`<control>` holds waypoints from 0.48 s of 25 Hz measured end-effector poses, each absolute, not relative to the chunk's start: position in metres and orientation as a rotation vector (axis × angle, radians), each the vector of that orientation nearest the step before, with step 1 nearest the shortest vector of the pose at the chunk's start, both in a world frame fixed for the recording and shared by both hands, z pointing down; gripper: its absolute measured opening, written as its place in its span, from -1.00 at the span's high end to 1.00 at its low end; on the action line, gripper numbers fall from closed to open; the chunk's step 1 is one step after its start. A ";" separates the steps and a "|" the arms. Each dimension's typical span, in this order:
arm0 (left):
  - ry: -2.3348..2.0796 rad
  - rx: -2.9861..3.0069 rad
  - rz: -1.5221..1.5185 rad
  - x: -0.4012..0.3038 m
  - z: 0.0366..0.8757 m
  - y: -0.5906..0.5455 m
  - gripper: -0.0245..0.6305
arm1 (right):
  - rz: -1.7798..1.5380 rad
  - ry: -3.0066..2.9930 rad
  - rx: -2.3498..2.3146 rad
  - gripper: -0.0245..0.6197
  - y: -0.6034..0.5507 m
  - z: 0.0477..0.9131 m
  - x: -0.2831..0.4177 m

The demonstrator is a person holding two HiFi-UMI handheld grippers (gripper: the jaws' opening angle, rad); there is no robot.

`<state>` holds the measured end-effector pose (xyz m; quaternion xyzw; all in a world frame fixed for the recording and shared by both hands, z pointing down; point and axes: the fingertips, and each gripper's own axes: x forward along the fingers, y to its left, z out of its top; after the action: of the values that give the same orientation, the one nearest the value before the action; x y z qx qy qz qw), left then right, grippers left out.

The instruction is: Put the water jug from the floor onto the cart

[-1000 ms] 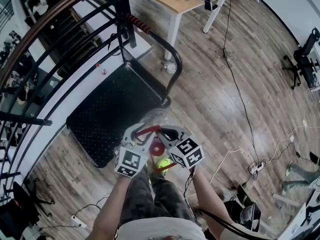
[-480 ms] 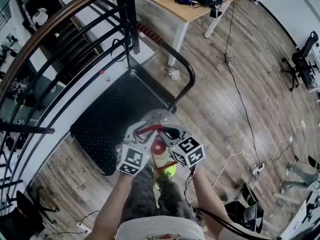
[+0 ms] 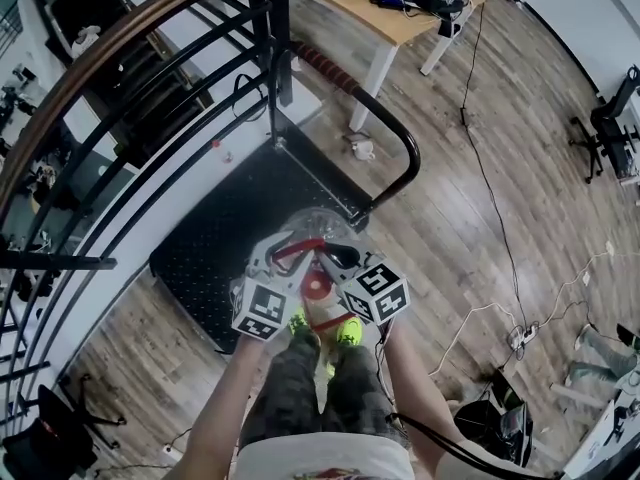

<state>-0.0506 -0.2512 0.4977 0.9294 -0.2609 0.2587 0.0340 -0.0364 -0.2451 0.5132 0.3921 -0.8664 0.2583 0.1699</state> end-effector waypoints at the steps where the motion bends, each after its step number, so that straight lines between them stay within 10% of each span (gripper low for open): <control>1: -0.808 2.858 0.801 -0.053 0.500 -0.255 0.51 | 0.737 -2.466 1.112 0.83 -0.249 0.515 -0.039; 12: -0.929 2.800 0.856 -0.068 0.525 -0.303 0.51 | 0.791 -2.525 1.020 0.83 -0.298 0.542 -0.055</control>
<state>-0.0685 -0.3034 0.5249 0.9110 -0.3022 0.2786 0.0349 -0.0547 -0.2976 0.5417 0.3556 -0.8799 0.2758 0.1524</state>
